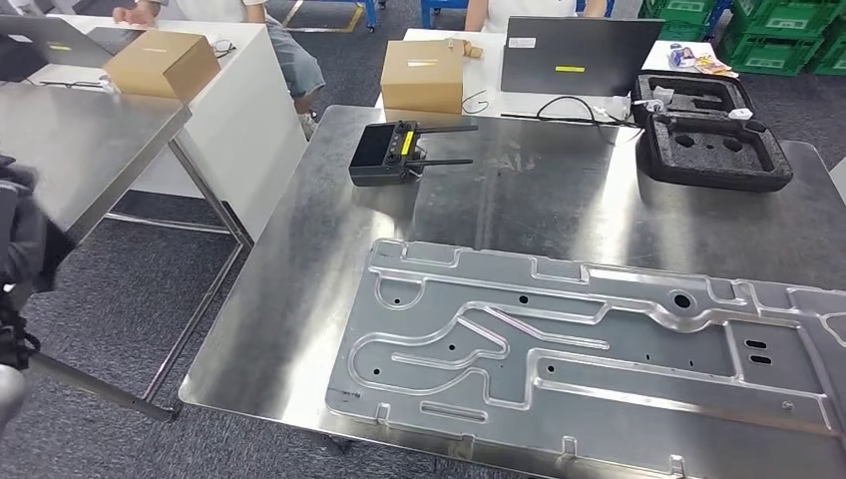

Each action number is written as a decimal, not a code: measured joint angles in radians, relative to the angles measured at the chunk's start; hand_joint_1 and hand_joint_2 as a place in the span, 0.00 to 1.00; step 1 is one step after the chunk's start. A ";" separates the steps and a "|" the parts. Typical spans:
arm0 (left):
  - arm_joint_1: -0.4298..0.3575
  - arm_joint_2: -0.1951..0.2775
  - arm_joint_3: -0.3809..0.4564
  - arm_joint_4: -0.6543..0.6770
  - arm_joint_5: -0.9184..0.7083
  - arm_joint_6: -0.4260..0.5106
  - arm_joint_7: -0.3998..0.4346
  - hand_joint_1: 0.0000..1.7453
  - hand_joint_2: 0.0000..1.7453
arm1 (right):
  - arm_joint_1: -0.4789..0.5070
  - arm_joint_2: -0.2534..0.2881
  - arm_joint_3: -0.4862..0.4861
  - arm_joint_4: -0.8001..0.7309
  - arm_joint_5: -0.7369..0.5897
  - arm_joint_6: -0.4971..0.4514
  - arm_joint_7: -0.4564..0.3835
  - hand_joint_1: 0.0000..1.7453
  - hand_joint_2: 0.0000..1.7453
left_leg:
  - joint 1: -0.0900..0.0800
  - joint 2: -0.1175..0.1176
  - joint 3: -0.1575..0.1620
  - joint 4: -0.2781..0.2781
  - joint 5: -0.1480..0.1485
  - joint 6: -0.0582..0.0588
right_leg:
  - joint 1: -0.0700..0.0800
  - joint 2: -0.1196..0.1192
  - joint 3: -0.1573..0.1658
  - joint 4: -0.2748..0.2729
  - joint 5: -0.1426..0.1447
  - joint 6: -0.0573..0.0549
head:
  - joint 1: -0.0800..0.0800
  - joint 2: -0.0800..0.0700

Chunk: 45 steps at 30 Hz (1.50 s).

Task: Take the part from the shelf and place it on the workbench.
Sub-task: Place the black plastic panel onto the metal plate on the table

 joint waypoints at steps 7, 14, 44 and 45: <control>-0.023 0.053 -0.022 0.070 -0.354 -0.047 -0.034 1.00 1.00 | -0.006 0.012 0.023 -0.002 -0.015 0.000 0.003 0.00 0.00 | -0.006 -0.004 0.055 -0.112 0.035 0.025 | 0.008 -0.002 0.006 -0.010 -0.002 0.017 | 0.002 0.000; -0.063 0.042 -0.125 0.068 -0.623 -0.172 -0.168 1.00 1.00 | -0.007 0.013 0.040 -0.003 -0.032 0.000 -0.006 0.00 0.00 | -0.011 -0.004 0.061 -0.113 0.033 0.021 | 0.012 -0.002 0.017 -0.030 0.007 -0.034 | 0.008 0.000; -0.145 -0.216 -0.531 -0.062 -0.791 -0.333 -0.304 1.00 1.00 | -0.005 0.016 0.105 -0.003 -0.090 0.000 0.002 0.00 0.00 | -0.005 0.000 0.062 -0.116 0.032 0.023 | 0.013 0.000 0.023 -0.041 0.012 0.026 | 0.008 0.000; -0.147 -0.225 -0.538 -0.059 -0.768 -0.340 -0.299 1.00 1.00 | -0.005 0.016 0.106 -0.003 -0.092 0.000 0.003 0.00 0.00 | -0.005 0.000 0.062 -0.116 0.032 0.023 | 0.013 0.000 0.023 -0.041 0.012 0.026 | 0.008 0.000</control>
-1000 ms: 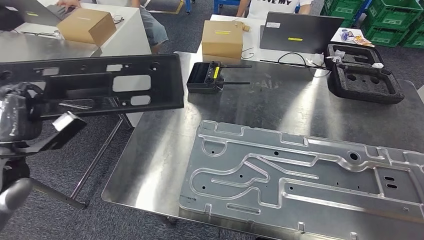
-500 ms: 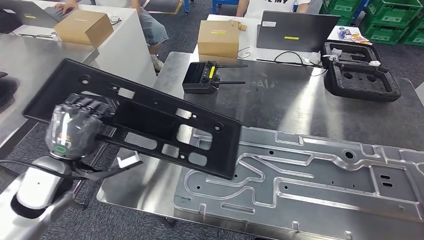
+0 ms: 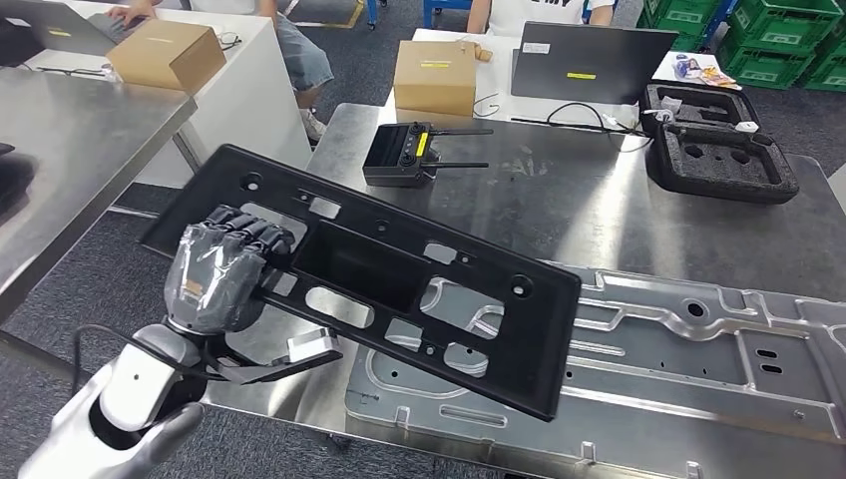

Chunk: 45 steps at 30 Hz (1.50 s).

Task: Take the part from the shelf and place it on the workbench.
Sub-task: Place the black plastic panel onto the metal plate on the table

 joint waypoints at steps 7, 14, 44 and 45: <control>-0.022 -0.042 -0.039 0.042 0.236 -0.081 0.045 1.00 1.00 | 0.000 0.000 0.019 0.000 -0.021 0.000 0.002 0.00 0.00 | 0.000 0.000 0.000 0.000 0.000 0.000 | 0.000 0.000 0.000 0.000 0.000 0.000 | 0.000 0.000; -0.076 -0.067 -0.062 0.162 0.318 -0.055 0.120 1.00 1.00 | 0.000 0.000 0.048 0.000 -0.043 0.000 0.011 0.00 0.00 | 0.000 0.000 0.000 0.000 0.000 0.000 | 0.001 0.000 0.000 0.000 0.000 0.000 | 0.000 0.000; -0.121 -0.111 -0.120 0.387 0.450 -0.049 0.107 0.00 0.00 | 0.010 0.004 0.124 -0.001 -0.131 0.000 0.014 0.00 0.00 | 0.001 0.000 -0.001 0.000 0.000 0.000 | 0.001 0.000 0.000 0.000 0.000 0.000 | 0.000 0.000; -0.121 -0.112 -0.120 0.390 0.457 -0.046 0.103 0.00 0.00 | 0.010 0.004 0.126 -0.001 -0.134 0.000 0.013 0.00 0.00 | 0.001 0.000 -0.001 0.000 0.000 0.000 | 0.001 0.000 0.000 0.000 0.000 0.000 | 0.000 0.000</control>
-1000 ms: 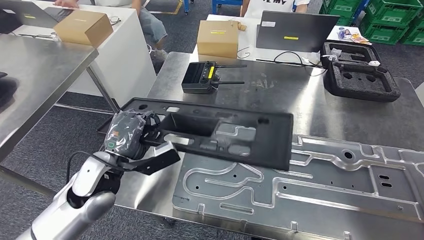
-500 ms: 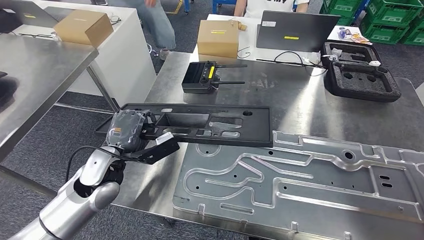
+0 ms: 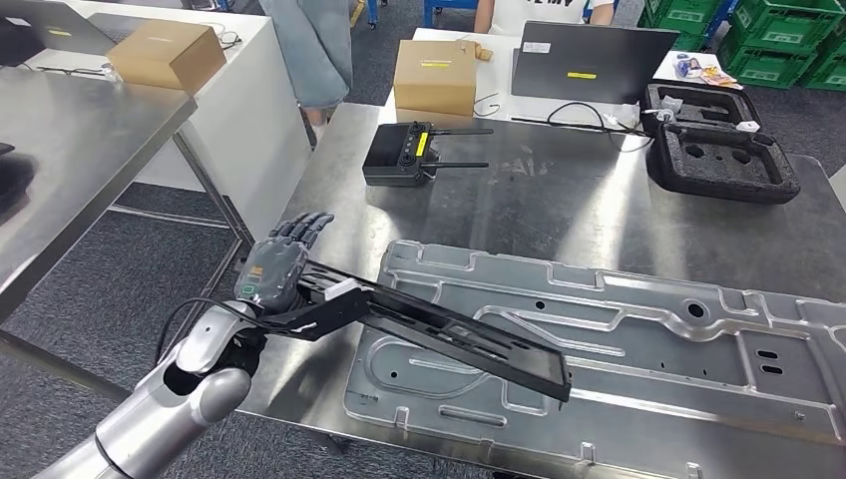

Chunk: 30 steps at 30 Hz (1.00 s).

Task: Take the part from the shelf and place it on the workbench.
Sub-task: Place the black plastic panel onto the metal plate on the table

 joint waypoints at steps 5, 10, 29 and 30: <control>0.005 -0.002 -0.005 0.007 0.028 0.003 -0.017 0.00 0.00 | 0.001 0.000 0.012 0.000 -0.016 0.000 -0.002 0.00 0.00 | 0.000 0.000 0.000 0.000 0.000 0.000 | 0.000 0.000 0.000 0.000 0.000 0.000 | 0.000 0.000; 0.017 -0.002 -0.003 0.013 0.061 0.037 -0.023 0.00 0.00 | 0.004 0.000 0.022 0.000 -0.035 0.000 -0.003 0.00 0.00 | 0.000 0.000 -0.001 0.000 0.000 0.000 | 0.000 -0.001 0.000 0.000 0.000 0.000 | 0.000 0.000; 0.000 0.028 -0.004 -0.019 -0.060 -0.058 0.030 0.00 0.00 | 0.010 -0.004 0.080 -0.004 -0.083 0.000 0.002 0.00 0.00 | 0.009 0.002 0.011 -0.019 0.012 0.024 | -0.017 -0.004 -0.131 0.284 -0.141 0.032 | 0.003 0.000; 0.001 0.028 -0.004 -0.021 -0.046 -0.049 0.027 0.00 0.00 | 0.010 -0.005 0.085 -0.004 -0.086 0.000 0.002 0.00 0.00 | 0.011 0.002 0.011 -0.018 0.012 0.022 | -0.021 -0.004 -0.147 0.316 -0.144 0.036 | 0.003 0.000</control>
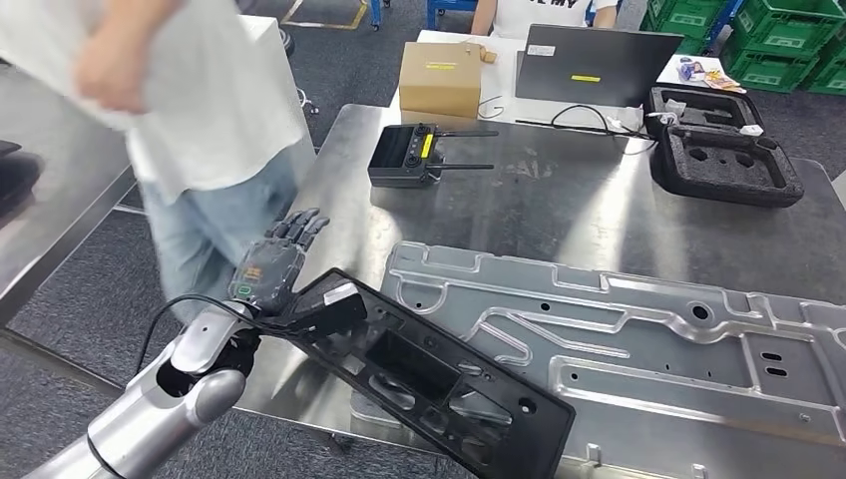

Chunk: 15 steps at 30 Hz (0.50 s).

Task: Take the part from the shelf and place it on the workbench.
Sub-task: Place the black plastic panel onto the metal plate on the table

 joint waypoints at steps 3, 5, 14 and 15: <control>0.007 -0.001 0.010 -0.001 0.068 0.056 -0.015 0.00 0.00 | 0.000 -0.002 0.008 -0.002 -0.010 0.000 0.002 0.00 0.00 | 0.014 -0.002 -0.001 0.010 -0.006 -0.018 | -0.017 -0.001 0.065 -0.139 0.090 0.018 | 0.000 0.000; 0.010 -0.001 0.031 -0.002 0.123 0.104 -0.027 0.00 0.00 | 0.000 -0.002 0.014 -0.004 -0.019 0.000 0.003 0.00 0.00 | 0.017 -0.003 -0.011 0.030 -0.015 -0.040 | -0.025 0.007 0.114 -0.249 0.131 0.019 | 0.002 0.000; 0.035 0.007 0.106 -0.004 0.243 0.235 -0.046 0.00 0.00 | 0.006 -0.004 0.034 -0.005 -0.052 -0.003 0.005 0.00 0.00 | 0.015 -0.001 -0.130 0.311 -0.168 -0.059 | -0.001 0.010 0.098 -0.261 0.148 -0.044 | -0.006 0.000; 0.040 0.009 0.111 -0.004 0.244 0.239 -0.044 0.00 0.00 | 0.006 -0.005 0.035 -0.005 -0.057 -0.003 0.005 0.00 0.00 | 0.010 -0.001 -0.143 0.348 -0.180 -0.053 | 0.004 0.010 0.095 -0.261 0.151 -0.048 | -0.006 0.000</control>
